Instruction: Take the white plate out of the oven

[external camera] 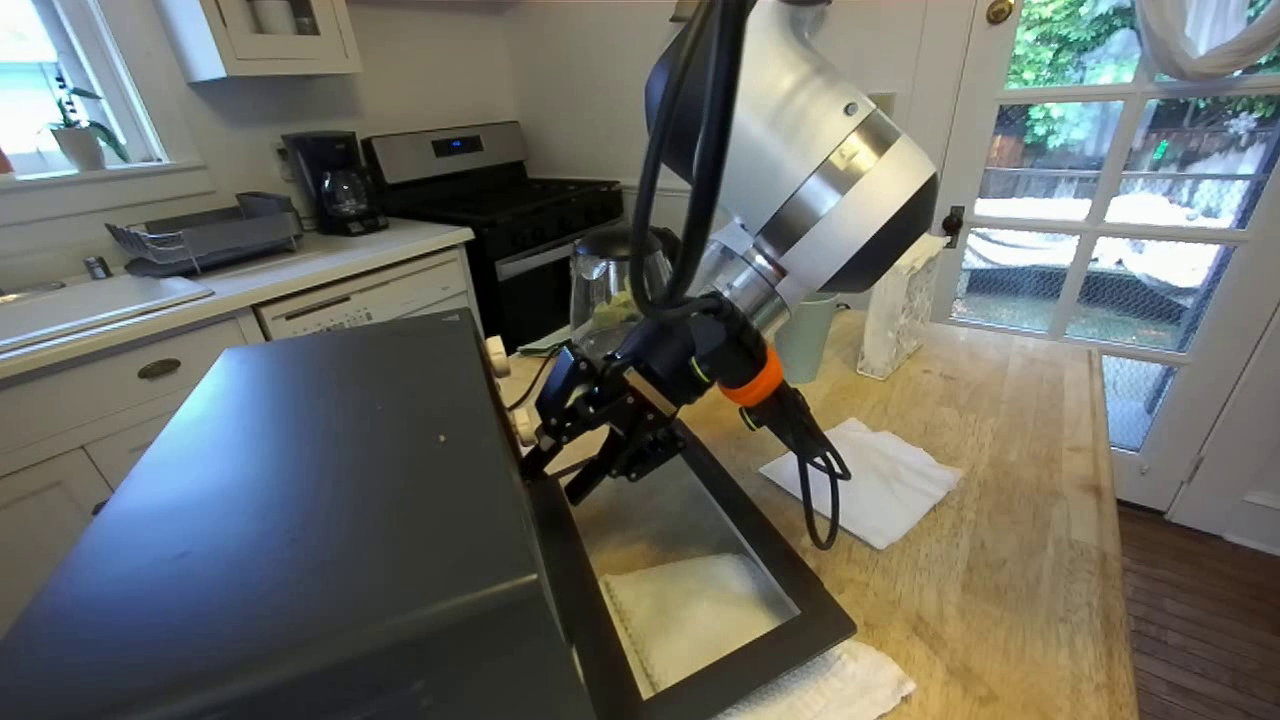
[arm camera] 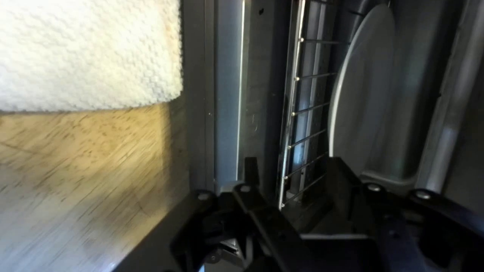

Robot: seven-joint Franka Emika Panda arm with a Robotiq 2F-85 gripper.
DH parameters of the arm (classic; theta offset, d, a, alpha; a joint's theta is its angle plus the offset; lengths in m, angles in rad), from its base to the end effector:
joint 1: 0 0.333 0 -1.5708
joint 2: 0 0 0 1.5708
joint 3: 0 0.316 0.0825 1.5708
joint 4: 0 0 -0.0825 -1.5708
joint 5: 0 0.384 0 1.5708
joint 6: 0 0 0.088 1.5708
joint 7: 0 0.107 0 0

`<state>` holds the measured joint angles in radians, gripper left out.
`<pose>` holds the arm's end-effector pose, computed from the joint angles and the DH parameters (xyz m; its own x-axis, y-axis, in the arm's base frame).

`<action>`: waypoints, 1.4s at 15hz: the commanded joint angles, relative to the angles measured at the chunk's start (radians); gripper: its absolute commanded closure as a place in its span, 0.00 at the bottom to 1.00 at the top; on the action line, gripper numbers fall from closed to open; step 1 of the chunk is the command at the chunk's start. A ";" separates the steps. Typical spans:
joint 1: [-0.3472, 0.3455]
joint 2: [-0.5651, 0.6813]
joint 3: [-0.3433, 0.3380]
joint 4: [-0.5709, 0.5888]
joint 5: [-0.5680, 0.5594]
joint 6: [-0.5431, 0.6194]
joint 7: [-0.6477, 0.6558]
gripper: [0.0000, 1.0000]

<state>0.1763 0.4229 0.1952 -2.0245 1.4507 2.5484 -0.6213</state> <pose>0.5686 0.2042 0.2435 0.9567 -0.2897 0.0297 -0.1607 -0.6103 -0.7757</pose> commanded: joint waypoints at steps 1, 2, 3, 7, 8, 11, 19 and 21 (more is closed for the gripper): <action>0.007 0.074 -0.007 0.087 0.029 -0.011 0.011 0.76; 0.006 0.085 -0.007 0.098 0.029 -0.014 0.013 0.76; 0.008 0.097 -0.007 0.110 0.027 -0.011 0.020 0.74; 0.015 0.133 0.000 0.153 0.030 -0.006 0.029 0.63; 0.017 0.141 0.001 0.162 0.029 -0.007 0.034 0.60; 0.023 0.158 0.002 0.184 0.030 -0.005 0.038 0.64; 0.021 0.181 0.000 0.207 0.033 0.001 0.048 0.80; 0.020 0.181 -0.001 0.202 0.033 0.002 0.050 0.80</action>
<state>0.1921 0.5757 0.1960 -1.8526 1.4507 2.5484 -0.5825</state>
